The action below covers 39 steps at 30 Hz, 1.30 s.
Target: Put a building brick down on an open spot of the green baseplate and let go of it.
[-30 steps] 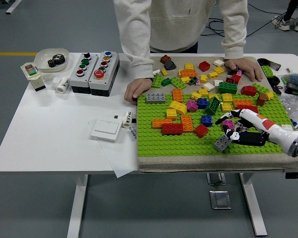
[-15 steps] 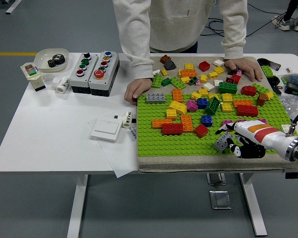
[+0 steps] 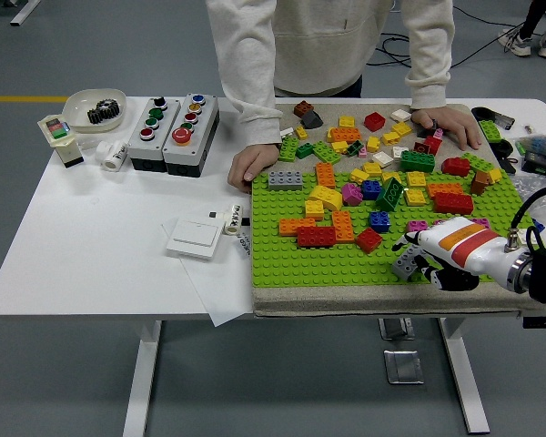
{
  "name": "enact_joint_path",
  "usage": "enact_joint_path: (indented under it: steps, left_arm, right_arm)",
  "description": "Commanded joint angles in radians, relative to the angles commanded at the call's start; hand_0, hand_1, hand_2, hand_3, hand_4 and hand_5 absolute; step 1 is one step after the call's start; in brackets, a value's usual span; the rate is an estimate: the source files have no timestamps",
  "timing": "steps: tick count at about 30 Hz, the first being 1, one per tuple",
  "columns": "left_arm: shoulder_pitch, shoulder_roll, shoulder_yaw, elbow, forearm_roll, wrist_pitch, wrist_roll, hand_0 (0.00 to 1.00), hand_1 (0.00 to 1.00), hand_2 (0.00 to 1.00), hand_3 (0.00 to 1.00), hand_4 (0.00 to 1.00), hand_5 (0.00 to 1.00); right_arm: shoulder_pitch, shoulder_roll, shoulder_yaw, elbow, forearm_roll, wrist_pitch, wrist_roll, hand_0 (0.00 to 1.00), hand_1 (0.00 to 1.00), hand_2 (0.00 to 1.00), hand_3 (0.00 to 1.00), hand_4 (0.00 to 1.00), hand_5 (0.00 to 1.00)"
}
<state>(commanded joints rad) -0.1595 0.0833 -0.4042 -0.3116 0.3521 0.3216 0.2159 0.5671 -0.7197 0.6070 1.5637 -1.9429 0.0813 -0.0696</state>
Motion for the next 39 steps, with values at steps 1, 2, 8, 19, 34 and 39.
enact_joint_path:
  steps: [1, 2, 8, 19, 34, 39]
  left_arm:
    - [0.0, 0.0, 0.0, 0.0, 0.0, 0.0, 0.0, 0.605, 0.68, 0.64, 0.545, 0.558, 0.598]
    - [0.0, 0.0, -0.001, 0.0, 0.0, 0.0, 0.0, 0.605, 0.68, 0.64, 0.545, 0.558, 0.598]
    - [0.001, 0.0, 0.003, -0.001, -0.005, 0.001, -0.001, 0.604, 0.68, 0.64, 0.545, 0.558, 0.599]
    - [-0.001, 0.0, 0.001, -0.002, 0.001, 0.0, 0.002, 0.606, 0.68, 0.64, 0.545, 0.558, 0.599]
    - [-0.002, 0.001, 0.002, -0.002, -0.002, 0.0, 0.001, 0.605, 0.68, 0.64, 0.546, 0.558, 0.598]
    - [-0.003, 0.001, 0.002, -0.003, 0.0, 0.0, 0.002, 0.605, 0.68, 0.64, 0.546, 0.558, 0.598]
  right_arm:
    - [0.006, 0.009, -0.008, -0.001, -0.002, 0.002, -0.004, 0.002, 0.002, 0.059, 0.815, 0.227, 0.107]
    - [0.008, 0.011, -0.01, -0.002, -0.002, 0.003, -0.005, 0.002, 0.002, 0.059, 0.815, 0.227, 0.107]
    - [0.035, 0.035, -0.058, -0.022, -0.012, 0.029, -0.008, 0.002, 0.002, 0.061, 0.817, 0.223, 0.062]
    - [0.05, 0.049, -0.08, -0.061, -0.021, 0.027, -0.006, 0.002, 0.002, 0.063, 0.831, 0.217, 0.028]
    - [0.043, 0.04, -0.087, -0.06, -0.051, 0.047, -0.013, 0.002, 0.002, 0.063, 0.825, 0.218, 0.031]
    - [0.035, 0.032, -0.082, -0.06, -0.057, 0.05, -0.016, 0.002, 0.002, 0.063, 0.821, 0.218, 0.033]
